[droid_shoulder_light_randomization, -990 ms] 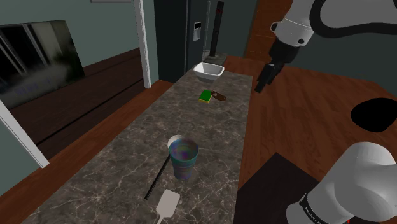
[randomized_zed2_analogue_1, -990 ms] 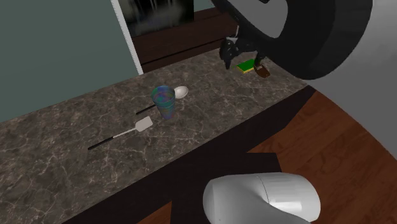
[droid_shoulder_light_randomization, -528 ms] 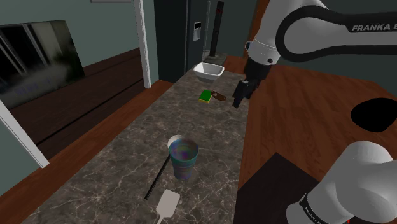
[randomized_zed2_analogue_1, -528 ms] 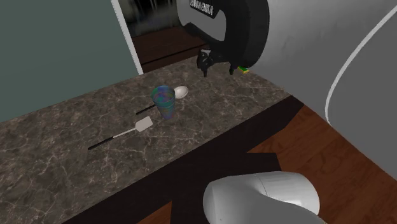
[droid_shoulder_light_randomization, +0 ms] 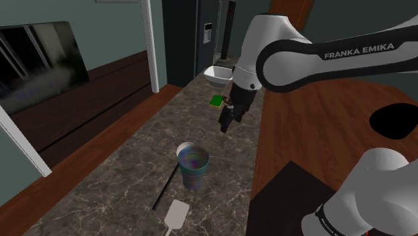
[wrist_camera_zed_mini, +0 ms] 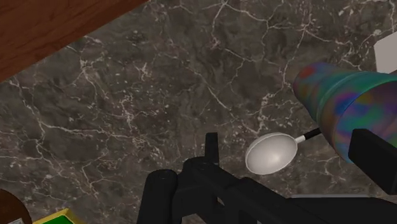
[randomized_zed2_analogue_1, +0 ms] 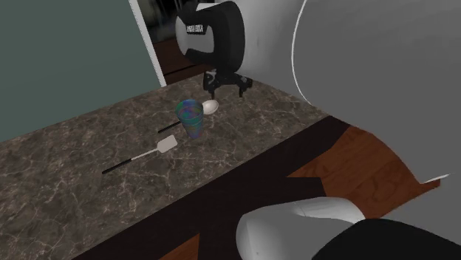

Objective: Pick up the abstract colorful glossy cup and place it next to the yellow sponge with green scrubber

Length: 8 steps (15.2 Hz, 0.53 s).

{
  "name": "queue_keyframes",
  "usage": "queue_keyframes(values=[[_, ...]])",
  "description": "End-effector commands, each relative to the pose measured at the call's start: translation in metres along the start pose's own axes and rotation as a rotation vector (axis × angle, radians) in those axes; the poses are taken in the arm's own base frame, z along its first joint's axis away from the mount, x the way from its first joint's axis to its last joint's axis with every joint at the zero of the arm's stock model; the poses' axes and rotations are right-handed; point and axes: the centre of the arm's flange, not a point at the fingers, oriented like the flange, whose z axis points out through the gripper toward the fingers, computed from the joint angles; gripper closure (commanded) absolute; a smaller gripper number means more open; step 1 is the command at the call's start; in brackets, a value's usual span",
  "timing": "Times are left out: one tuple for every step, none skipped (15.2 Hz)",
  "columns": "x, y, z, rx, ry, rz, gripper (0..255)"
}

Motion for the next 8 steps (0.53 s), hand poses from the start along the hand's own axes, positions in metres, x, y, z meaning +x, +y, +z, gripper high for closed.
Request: queue_keyframes(values=[[0.008,-0.017,0.019,0.012,-0.009,0.001,0],[0.012,-0.025,0.028,0.017,-0.014,0.001,0],[0.017,-0.034,0.037,0.023,-0.019,0.001,0],[0.021,-0.042,0.045,0.028,-0.023,0.001,0],[0.025,-0.051,0.054,0.034,-0.028,0.002,0],[0.03,-0.059,0.063,0.039,-0.033,0.002,0],[0.034,-0.068,0.071,0.045,-0.037,0.002,0],[0.037,-0.075,0.079,0.049,-0.041,0.002,0]])
